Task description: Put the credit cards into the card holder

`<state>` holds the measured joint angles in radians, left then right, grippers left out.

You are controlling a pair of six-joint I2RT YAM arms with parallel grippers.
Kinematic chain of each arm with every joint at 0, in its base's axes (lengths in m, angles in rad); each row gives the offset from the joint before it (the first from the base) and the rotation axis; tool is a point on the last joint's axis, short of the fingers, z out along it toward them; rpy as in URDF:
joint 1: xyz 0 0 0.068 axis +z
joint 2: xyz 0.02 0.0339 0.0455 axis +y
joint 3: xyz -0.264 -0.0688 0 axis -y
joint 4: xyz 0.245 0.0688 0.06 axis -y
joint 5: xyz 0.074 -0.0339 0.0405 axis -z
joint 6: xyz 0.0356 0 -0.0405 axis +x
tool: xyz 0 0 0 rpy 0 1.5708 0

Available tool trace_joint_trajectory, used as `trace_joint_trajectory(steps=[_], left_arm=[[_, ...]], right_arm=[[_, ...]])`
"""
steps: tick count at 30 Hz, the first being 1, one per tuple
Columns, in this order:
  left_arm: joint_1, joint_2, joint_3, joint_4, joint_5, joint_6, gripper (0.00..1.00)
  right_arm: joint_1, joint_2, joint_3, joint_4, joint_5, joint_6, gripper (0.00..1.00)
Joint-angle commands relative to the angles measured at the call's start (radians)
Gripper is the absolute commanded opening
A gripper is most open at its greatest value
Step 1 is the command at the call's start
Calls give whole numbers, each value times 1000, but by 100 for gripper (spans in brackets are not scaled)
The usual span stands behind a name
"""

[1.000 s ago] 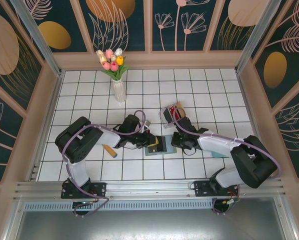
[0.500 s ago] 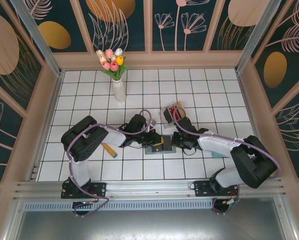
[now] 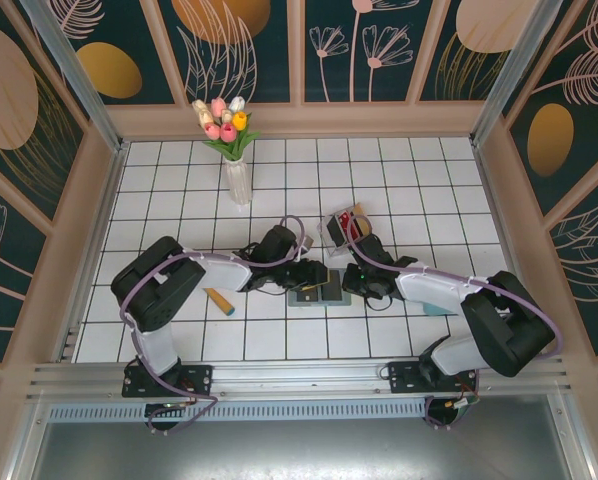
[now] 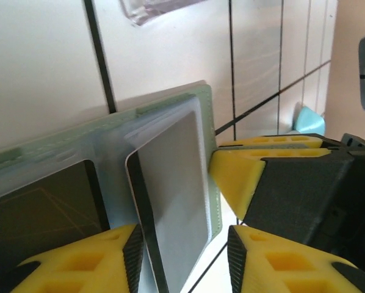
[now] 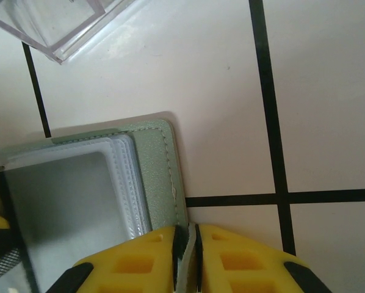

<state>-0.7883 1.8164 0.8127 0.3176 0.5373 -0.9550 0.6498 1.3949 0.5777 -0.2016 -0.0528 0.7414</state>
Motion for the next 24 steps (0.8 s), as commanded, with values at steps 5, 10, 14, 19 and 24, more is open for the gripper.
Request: trace_joint_trajectory(steps=[5,10,14,19,24], left_arm=[[1,-51,0,-217,-129,110,47],[0,-83,6,-196,-106,117,48],[2,-165,11,-166,-97,109,50],[40,-257,6,-201,-192,103,54],[136,-292,-30,-146,-189,50,57]], right_arm=[[-10,13,-18,-39,33,7,17],[-11,-21,6,-44,11,0,24],[-17,-85,105,-142,62,-37,37],[-79,-158,232,-223,128,-147,55],[-257,-104,334,-216,89,-277,72]])
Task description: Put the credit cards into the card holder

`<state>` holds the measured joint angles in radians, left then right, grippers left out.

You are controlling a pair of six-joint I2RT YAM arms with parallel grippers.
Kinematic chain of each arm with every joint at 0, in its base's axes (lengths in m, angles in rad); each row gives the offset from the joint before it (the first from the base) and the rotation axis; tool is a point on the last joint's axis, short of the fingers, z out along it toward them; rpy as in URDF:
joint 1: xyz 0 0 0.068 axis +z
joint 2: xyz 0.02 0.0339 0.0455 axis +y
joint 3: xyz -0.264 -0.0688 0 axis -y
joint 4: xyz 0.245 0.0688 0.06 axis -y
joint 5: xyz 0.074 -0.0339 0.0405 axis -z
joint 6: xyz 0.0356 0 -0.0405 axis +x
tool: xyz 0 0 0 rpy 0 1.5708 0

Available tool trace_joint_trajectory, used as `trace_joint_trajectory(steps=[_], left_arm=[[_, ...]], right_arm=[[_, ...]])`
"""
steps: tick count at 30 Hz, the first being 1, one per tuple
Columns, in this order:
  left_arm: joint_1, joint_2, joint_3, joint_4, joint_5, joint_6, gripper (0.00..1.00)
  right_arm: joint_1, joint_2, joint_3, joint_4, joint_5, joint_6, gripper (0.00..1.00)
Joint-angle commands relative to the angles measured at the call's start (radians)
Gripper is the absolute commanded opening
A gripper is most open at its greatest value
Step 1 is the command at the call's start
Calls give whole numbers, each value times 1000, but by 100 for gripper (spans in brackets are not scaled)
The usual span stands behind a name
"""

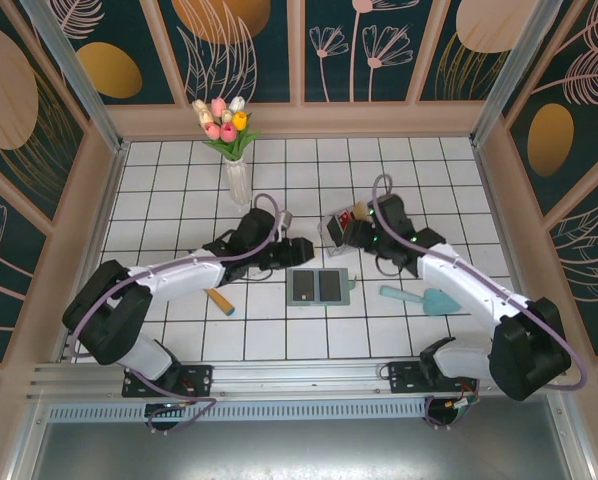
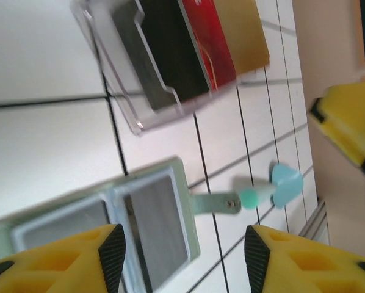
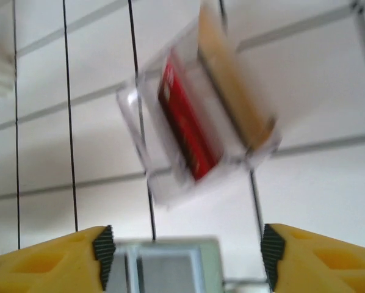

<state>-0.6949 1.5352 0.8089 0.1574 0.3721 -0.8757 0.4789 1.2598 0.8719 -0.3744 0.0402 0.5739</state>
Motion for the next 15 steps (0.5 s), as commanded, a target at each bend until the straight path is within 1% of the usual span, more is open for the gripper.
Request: trace_joint_trajectory(steps=[1,3,6,8,9,12,15], left_arm=[[55,-7,-26,24,-14,-34,57],[72,7,-19,42,4,-44,58],[82,39,7,51,37,-46,58],[84,52,15,56,46,-49,58],[85,55,16,58,50,-52,58],[90,60,13,57,56,-50,58],[98,63,5,54,57,-47,58]], right_arm=[[-132,54,48,-16,-60,-129,76],[-219,116,70,56,-195,-162,80],[-285,239,133,116,-350,-197,84],[-292,317,179,135,-409,-215,84],[-294,353,203,144,-461,-222,84],[-295,424,233,186,-569,-209,84],[-293,481,245,195,-626,-179,84]])
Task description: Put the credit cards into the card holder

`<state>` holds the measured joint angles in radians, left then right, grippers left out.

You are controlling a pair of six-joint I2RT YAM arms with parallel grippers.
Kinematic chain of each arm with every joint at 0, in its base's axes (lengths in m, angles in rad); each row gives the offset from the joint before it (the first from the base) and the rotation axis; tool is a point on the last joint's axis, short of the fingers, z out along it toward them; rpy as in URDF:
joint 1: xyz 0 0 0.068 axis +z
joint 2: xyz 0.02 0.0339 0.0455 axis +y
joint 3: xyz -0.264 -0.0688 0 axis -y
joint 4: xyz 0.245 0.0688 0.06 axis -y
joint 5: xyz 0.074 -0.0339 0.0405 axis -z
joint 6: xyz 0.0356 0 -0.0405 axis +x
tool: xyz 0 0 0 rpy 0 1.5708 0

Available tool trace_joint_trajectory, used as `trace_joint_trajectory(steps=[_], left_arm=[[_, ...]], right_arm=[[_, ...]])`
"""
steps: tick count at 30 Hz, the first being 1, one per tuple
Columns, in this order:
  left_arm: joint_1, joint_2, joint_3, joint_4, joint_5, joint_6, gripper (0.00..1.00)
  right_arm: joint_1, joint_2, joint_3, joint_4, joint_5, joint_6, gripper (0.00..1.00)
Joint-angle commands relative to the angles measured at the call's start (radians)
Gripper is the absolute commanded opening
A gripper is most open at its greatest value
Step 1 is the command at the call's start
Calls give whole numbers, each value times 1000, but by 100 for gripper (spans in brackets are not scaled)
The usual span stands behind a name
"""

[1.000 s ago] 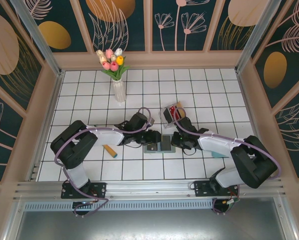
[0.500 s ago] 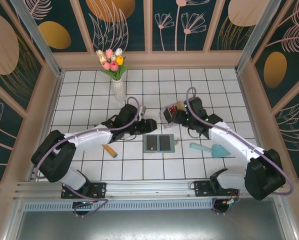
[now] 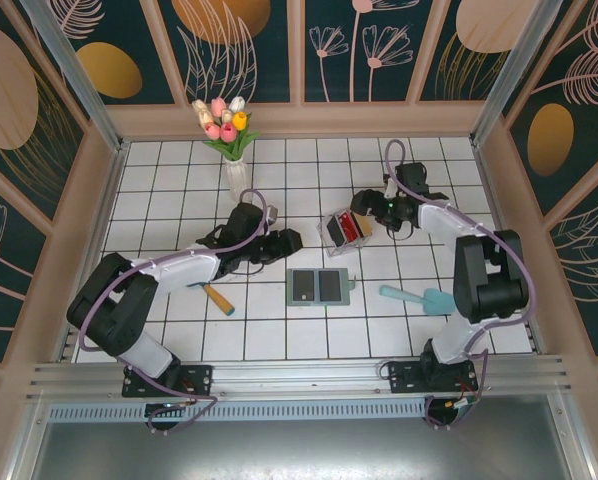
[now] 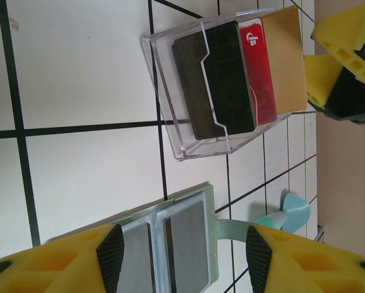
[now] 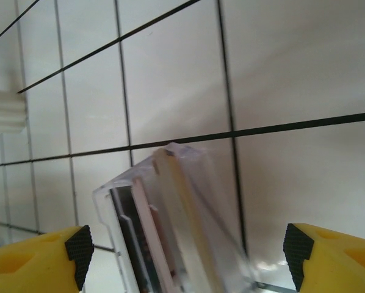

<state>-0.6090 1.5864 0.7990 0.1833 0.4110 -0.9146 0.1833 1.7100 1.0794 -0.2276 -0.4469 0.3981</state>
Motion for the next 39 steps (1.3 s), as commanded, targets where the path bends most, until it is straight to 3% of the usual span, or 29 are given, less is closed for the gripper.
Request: trace_joint_trajectory(steps=[1,8,13,21,29,36,39], left_arm=[[14,14,14,25,18,-7,58],[22,26,26,16,12,0,58],[23,40,39,5,-11,-3,58],[24,146,125,-15,-59,-21,56],[24,288,260,-102,-116,-14,51],[23,342,268,-121,-145,-19,46],[23,364,268,-120,-145,-14,48]], right_arm=[[7,38,31,58,-152,3,84],[80,29,-17,122,-240,49,81],[138,19,-20,121,-212,70,80],[198,-6,53,-87,202,-9,79],[258,-9,120,-194,422,-85,79],[353,28,191,-288,632,-142,79],[389,56,223,-326,713,-161,79]])
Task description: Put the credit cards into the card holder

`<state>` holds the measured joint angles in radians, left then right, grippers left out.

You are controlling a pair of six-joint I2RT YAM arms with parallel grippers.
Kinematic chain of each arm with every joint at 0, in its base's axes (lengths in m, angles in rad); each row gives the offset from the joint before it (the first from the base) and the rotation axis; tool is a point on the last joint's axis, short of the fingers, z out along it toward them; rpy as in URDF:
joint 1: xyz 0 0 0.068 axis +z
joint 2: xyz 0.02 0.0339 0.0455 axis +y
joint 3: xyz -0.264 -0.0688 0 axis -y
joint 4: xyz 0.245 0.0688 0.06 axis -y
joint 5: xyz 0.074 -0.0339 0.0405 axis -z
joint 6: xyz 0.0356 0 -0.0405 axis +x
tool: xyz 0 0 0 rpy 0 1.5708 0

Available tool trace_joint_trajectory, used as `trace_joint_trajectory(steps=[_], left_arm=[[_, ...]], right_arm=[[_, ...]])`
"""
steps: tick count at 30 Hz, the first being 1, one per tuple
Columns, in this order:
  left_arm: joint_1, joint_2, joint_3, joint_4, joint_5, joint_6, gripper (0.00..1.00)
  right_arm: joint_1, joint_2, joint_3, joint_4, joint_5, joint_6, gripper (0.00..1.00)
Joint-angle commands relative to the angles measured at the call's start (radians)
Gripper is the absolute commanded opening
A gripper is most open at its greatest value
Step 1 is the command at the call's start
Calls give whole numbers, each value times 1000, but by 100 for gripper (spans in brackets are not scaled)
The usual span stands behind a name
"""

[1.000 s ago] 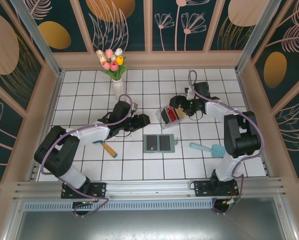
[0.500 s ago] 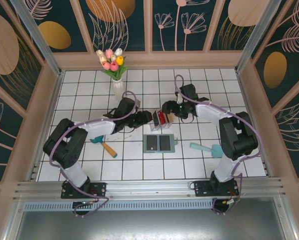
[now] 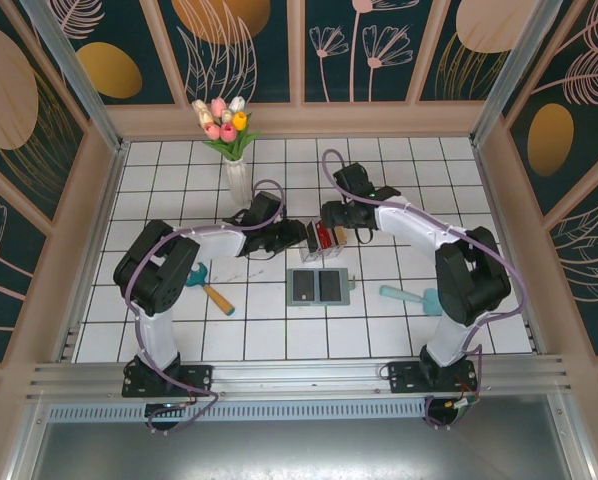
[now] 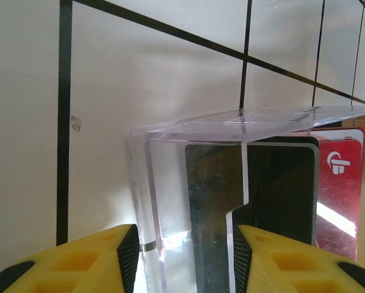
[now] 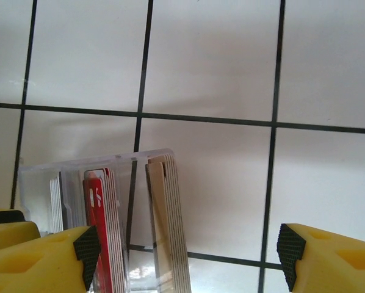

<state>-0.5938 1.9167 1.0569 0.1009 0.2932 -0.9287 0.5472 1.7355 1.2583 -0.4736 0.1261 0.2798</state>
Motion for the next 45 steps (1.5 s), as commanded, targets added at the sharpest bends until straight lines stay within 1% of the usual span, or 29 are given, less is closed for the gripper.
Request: trace_joint_trajectory(steps=[1,7,9,19,27,30,32,35,37,39,41,43,45], left_arm=[[8,43,12,-36,-22,2,49],[8,69,5,-36,-22,-1,51],[9,74,0,-33,-20,-2,50],[8,74,-23,-29,-28,-7,48],[8,64,-28,-29,-26,-7,47],[8,63,-26,-27,-25,-4,47],[8,63,-25,-29,-23,-5,47],[9,63,-26,-27,-21,-4,47],[9,63,-26,-27,-20,-5,47],[8,62,-28,-27,-19,-3,47],[8,63,-29,-27,-16,-2,47],[8,63,-29,-26,-14,-1,47],[8,63,-29,-26,-13,-1,47]], right_arm=[[35,41,55,-93,168,-45,79],[68,86,96,-148,264,-59,79],[70,96,101,-159,274,-55,76],[71,105,106,-180,304,-42,72],[80,87,142,-208,306,-52,61],[80,83,142,-208,283,-55,55],[79,80,139,-201,257,-56,48],[79,77,131,-184,207,-59,43],[76,75,126,-171,185,-54,42],[75,78,123,-168,181,-54,39],[73,81,124,-170,182,-51,38],[69,82,122,-169,184,-50,33],[67,82,121,-172,184,-50,32]])
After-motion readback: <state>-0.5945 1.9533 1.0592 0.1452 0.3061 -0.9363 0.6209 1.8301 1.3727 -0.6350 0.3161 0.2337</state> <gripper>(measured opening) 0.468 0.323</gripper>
